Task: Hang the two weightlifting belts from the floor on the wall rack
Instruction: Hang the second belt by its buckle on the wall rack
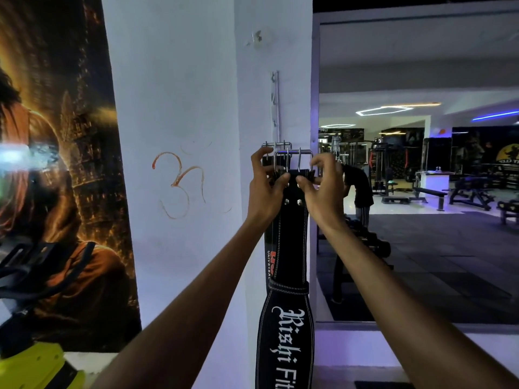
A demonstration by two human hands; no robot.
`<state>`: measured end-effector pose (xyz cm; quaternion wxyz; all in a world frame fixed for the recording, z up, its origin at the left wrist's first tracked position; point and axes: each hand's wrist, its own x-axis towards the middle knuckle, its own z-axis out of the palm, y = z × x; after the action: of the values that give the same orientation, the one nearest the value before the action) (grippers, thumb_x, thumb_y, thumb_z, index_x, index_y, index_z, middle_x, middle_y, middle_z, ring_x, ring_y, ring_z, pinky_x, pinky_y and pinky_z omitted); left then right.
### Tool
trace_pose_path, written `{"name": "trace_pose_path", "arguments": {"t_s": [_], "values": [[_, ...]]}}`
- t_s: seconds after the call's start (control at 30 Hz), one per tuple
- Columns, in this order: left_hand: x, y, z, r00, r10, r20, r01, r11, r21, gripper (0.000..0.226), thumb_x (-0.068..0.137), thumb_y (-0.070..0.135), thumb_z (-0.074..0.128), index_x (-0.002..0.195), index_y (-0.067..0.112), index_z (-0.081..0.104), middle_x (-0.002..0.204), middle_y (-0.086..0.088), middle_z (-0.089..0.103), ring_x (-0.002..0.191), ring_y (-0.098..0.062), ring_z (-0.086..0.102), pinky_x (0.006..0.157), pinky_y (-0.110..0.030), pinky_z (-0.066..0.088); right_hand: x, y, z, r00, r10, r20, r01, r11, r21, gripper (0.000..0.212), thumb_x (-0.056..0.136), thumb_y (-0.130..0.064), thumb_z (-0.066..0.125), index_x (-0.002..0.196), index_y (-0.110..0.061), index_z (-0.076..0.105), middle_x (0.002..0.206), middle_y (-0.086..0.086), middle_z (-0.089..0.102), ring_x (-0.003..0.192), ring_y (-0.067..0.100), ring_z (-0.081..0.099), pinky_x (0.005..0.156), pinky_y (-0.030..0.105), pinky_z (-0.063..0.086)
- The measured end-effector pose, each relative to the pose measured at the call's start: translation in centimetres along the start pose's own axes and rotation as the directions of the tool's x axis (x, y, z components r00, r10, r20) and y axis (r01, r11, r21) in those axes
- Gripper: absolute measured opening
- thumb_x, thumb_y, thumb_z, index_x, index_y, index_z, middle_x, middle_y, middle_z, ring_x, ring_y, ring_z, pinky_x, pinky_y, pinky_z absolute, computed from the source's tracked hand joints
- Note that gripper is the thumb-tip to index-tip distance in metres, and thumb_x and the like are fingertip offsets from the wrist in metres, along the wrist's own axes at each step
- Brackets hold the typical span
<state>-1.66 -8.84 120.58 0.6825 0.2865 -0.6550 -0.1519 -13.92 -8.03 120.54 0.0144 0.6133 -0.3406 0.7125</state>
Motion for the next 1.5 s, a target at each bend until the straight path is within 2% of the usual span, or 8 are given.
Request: {"name": "trace_pose_path", "arguments": {"t_s": [0.1,0.27,0.43,0.7,0.87,1.07,1.27,1.5], "values": [[0.3,0.3,0.4,1.000,-0.012,-0.010,0.012,1.000,-0.027,0.048,0.095,0.006,0.059,0.135,0.024,0.040,0.120,-0.013,0.064,0.098,-0.034,0.070,0.081,-0.037,0.060,0.6,0.1,-0.4,0.998,-0.017,0.057,0.020,0.998,-0.055,0.035,0.084,-0.004,0.071,0.115,-0.019,0.062,0.122,0.000,0.050,0.107,0.014,0.056,0.076,0.018,0.051],[0.9,0.1,0.8,0.999,0.016,-0.028,-0.015,0.999,0.040,0.038,0.093,0.007,0.063,0.131,0.016,0.061,0.131,-0.008,0.061,0.119,-0.028,0.063,0.100,-0.048,0.055,2.0,0.7,-1.0,0.983,0.078,0.169,-0.085,0.996,0.034,0.041,0.088,-0.005,0.067,0.126,-0.019,0.062,0.128,-0.003,0.058,0.112,0.005,0.052,0.076,-0.007,0.037],[1.1,0.4,1.4,0.998,0.051,-0.026,-0.050,0.998,0.046,0.029,0.094,0.002,0.062,0.120,0.013,0.067,0.122,-0.001,0.061,0.116,-0.019,0.062,0.098,-0.040,0.055,2.8,1.3,-1.4,0.984,0.029,0.178,-0.039,0.998,0.057,0.028,0.085,-0.002,0.068,0.110,-0.016,0.070,0.117,-0.001,0.067,0.114,0.013,0.060,0.099,0.036,0.051],[2.3,0.9,3.5,0.980,0.128,-0.155,-0.121,0.991,0.055,0.028,0.084,-0.004,0.069,0.109,0.007,0.075,0.130,-0.004,0.064,0.129,-0.019,0.057,0.107,-0.034,0.049,4.6,1.8,-1.9,0.997,-0.032,0.067,0.018,0.980,0.199,0.013,0.086,-0.016,0.073,0.097,-0.008,0.074,0.092,-0.003,0.071,0.093,0.010,0.069,0.082,0.043,0.059],[4.1,0.8,3.9,0.975,0.087,-0.203,-0.088,0.996,0.006,0.025,0.084,-0.004,0.069,0.106,0.006,0.077,0.133,-0.002,0.065,0.115,-0.017,0.067,0.092,-0.026,0.057,6.9,2.7,-1.2,0.996,-0.021,0.086,0.001,0.975,0.220,0.013,0.084,-0.017,0.074,0.094,-0.009,0.076,0.089,-0.006,0.072,0.091,0.011,0.071,0.083,0.042,0.060],[8.6,-0.8,3.6,0.982,0.083,-0.167,-0.078,0.996,0.039,0.024,0.081,0.008,0.072,0.100,0.022,0.077,0.120,-0.004,0.072,0.101,-0.025,0.072,0.092,-0.052,0.059,10.7,4.4,1.6,0.998,-0.004,0.056,-0.010,0.972,0.234,0.011,0.083,-0.018,0.075,0.092,-0.012,0.077,0.084,-0.009,0.072,0.087,0.009,0.071,0.081,0.033,0.058],[14.2,-3.9,2.0,0.991,0.089,-0.102,-0.094,0.994,-0.047,0.021,0.083,0.001,0.076,0.102,0.009,0.072,0.099,-0.002,0.073,0.074,-0.007,0.072,0.072,-0.029,0.061,14.6,6.9,6.3,0.999,-0.043,-0.008,0.044,0.970,0.239,0.011,0.081,-0.020,0.075,0.089,-0.014,0.078,0.085,-0.005,0.075,0.089,0.013,0.072,0.086,0.040,0.058],[20.9,-9.8,0.3,0.997,0.049,-0.060,-0.054,0.995,-0.082,0.022,0.085,0.001,0.074,0.106,0.005,0.074,0.109,-0.007,0.076,0.087,-0.016,0.073,0.084,-0.030,0.061,18.0,9.7,13.1,0.997,-0.021,-0.075,0.035,0.983,0.180,0.009,0.083,-0.020,0.073,0.086,-0.012,0.078,0.081,-0.008,0.073,0.084,0.006,0.068,0.080,0.022,0.052]]}}
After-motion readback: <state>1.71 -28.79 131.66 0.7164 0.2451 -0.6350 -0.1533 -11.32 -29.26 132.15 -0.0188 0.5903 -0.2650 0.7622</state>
